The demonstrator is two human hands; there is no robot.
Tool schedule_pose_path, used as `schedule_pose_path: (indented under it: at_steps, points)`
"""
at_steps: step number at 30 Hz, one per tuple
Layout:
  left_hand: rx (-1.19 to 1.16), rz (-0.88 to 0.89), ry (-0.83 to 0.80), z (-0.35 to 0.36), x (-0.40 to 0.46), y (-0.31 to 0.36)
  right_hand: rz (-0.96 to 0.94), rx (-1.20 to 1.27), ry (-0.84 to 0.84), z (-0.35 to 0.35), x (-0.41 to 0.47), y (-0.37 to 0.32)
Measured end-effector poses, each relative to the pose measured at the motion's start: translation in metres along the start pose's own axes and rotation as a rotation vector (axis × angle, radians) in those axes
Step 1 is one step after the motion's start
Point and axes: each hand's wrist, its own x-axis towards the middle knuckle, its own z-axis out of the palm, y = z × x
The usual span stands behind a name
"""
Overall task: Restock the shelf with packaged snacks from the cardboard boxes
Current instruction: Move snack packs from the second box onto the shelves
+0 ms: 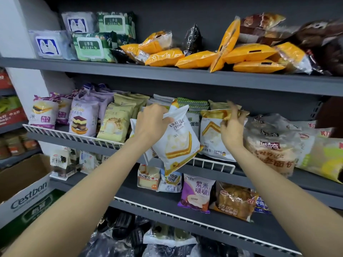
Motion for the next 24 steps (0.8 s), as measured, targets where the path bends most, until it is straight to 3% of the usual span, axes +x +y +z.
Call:
schedule_pose_path:
  at_steps: [4,10,15,24]
  points:
    - [-0.015,-0.013,-0.007,-0.001,0.000,0.000,-0.010,-0.166,-0.292,-0.016,0.000,-0.007]
    - [0.012,-0.028,-0.027,-0.006,0.004,0.005,0.064,-0.158,-0.222,-0.026,0.005,-0.027]
    - [0.085,-0.005,-0.025,-0.010,0.005,0.005,-0.240,-0.556,-0.290,-0.037,0.010,-0.060]
    - [0.151,0.004,-0.011,-0.006,0.003,0.000,-0.618,-1.223,-0.675,-0.004,-0.004,-0.090]
